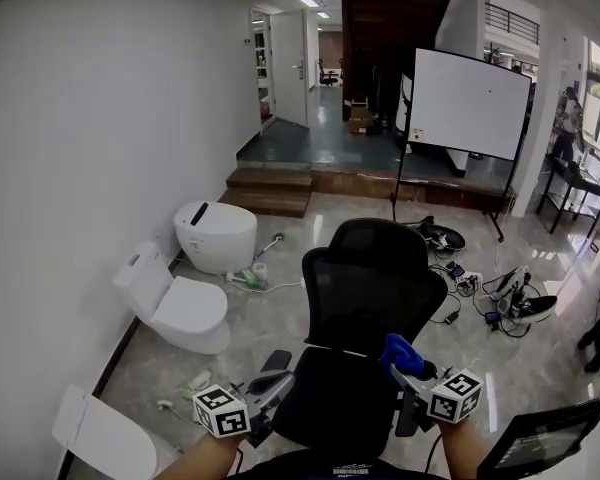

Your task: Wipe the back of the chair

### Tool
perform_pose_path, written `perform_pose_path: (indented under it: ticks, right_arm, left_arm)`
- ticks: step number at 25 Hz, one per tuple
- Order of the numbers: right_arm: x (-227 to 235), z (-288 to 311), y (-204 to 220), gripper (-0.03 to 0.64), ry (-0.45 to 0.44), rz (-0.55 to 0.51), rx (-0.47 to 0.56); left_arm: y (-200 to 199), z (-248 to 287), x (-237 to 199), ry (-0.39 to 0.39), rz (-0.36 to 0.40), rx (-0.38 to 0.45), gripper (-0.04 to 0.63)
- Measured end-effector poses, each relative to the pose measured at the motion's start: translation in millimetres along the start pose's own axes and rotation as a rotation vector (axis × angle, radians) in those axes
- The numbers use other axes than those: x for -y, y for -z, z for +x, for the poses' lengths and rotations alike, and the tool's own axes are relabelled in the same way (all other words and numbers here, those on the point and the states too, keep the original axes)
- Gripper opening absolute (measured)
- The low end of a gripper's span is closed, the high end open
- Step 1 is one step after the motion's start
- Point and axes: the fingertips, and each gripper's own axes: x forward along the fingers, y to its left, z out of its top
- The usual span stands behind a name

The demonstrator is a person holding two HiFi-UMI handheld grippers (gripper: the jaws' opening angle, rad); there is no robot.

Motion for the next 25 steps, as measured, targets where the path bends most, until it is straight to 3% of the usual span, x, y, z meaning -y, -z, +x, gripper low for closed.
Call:
perform_pose_path:
  ticks: [6,12,16,20,25]
  right_arm:
    - [36.8,37.8,-12.2,0.11,0.051,-0.011,-0.006]
    - [62.9,109.7,-34.8,0.11,0.179,-0.055,-0.006]
    - [90.5,136.7,-46.1,0.11,0.255,-0.089,-0.007]
    - [117.0,166.9,-63.4,0.11,0.275,-0.174,-0.014]
    - [160.9,192.4,-81.3,0.112,0.286,-0.331,-0.032]
  left_arm:
    - [-15.2,37.8,-41.4,0.065,0.001,-0.021,0.003]
    - [-47.5,48.5,-124.8,0.164,0.008,-0.068,0.003]
    - [-55.5,62.3,-157.9,0.213,0.021,-0.103,0.003]
    - [-62.4,78.2,-184.4,0.203,0.001,-0.102,0.003]
    - [-45.9,84.3,-188.8,0.123,-0.044,-0.067,0.003]
